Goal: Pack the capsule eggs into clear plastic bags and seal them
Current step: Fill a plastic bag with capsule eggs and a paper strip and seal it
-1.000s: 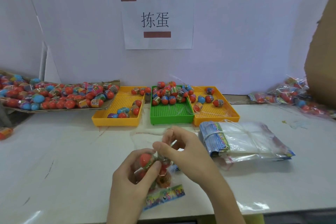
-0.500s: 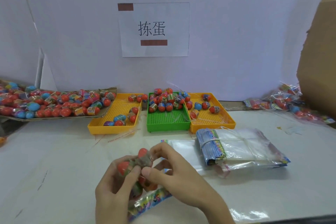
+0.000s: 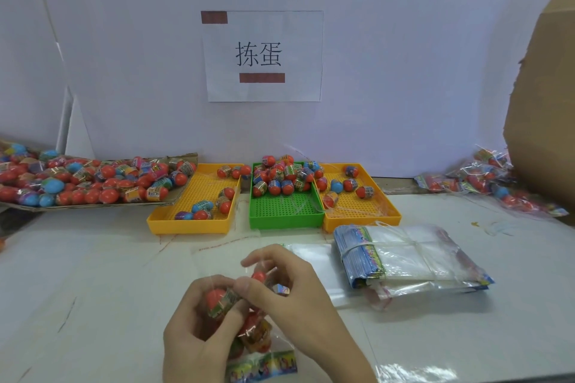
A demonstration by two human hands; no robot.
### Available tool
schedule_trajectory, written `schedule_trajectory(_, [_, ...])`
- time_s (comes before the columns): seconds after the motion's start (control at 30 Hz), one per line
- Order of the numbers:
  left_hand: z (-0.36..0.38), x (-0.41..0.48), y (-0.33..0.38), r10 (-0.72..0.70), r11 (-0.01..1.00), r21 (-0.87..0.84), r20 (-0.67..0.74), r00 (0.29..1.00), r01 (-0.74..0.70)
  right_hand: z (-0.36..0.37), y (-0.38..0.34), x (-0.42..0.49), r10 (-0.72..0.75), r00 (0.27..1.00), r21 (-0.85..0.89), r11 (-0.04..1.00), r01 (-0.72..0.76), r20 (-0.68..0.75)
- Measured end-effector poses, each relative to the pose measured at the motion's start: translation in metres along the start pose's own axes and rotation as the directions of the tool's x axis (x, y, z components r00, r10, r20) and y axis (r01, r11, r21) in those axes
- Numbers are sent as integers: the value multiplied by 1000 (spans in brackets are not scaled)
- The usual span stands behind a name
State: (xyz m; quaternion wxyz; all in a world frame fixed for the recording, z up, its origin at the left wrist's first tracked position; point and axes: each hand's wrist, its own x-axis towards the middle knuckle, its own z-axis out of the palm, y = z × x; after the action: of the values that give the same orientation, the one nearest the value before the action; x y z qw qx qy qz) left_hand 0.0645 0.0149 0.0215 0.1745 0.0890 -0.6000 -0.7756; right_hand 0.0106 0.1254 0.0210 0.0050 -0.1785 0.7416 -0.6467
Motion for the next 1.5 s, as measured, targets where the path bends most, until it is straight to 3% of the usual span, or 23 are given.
schedule_trajectory(0.07, [-14,11,-12,74,997,39,-27,997,-73,-3,1,-1,22,999,-7,1000,-22,49])
schedule_trajectory(0.17, [-16,14,-16,120,992,40,65,991,-123,-4,-1,-3,-13,997,-65,998,18,71])
schedule_trajectory(0.47, [-16,17,-24,131,989,73,-30,991,-129,-1,-1,-4,-24,997,-126,992,33,79])
schedule_trajectory(0.63, [-11,18,-28,195,981,38,-208,959,-191,-4,0,-3,44,983,-53,998,-35,181])
schedule_trajectory(0.73, [-7,19,-23,161,981,-69,-254,954,-184,-5,0,-2,24,987,-70,997,-13,161])
schedule_trajectory(0.87, [-8,22,-23,98,979,-158,-201,975,-131,-5,2,-1,17,994,-108,994,-5,110])
schedule_trajectory(1.03, [-17,26,-32,75,987,-128,-187,980,-100,-2,4,-3,41,988,-23,999,-38,148])
schedule_trajectory(1.2, [-14,24,-31,72,976,-186,-230,971,-117,-2,0,-2,-27,999,-16,1000,27,19])
schedule_trajectory(1.33, [-11,23,-28,52,955,-258,-344,938,-148,-7,0,-3,-9,996,-15,1000,11,93])
schedule_trajectory(1.5, [-10,22,-29,56,976,-173,-381,923,-131,-12,1,-5,64,974,-72,996,-49,217])
